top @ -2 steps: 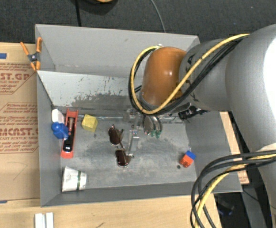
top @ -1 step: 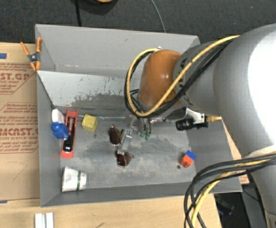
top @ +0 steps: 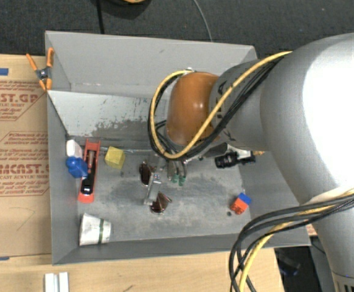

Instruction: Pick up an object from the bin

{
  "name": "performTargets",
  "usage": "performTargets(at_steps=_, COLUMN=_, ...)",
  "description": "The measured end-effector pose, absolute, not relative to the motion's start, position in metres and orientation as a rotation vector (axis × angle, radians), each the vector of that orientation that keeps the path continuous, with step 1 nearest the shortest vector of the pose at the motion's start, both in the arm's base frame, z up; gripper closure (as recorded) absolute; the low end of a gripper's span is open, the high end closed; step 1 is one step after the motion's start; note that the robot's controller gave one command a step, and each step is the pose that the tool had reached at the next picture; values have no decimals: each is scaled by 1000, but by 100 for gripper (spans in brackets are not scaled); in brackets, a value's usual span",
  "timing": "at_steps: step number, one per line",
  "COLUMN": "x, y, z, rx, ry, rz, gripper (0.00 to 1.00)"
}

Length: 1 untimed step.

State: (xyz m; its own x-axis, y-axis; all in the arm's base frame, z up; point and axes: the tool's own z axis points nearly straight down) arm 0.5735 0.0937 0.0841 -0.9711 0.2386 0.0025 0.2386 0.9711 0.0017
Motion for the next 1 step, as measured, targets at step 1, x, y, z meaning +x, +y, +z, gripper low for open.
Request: performTargets(at_steps=1, x=572, y=103, z=75, rx=-346, ry=-3119, rz=-5, gripper=0)
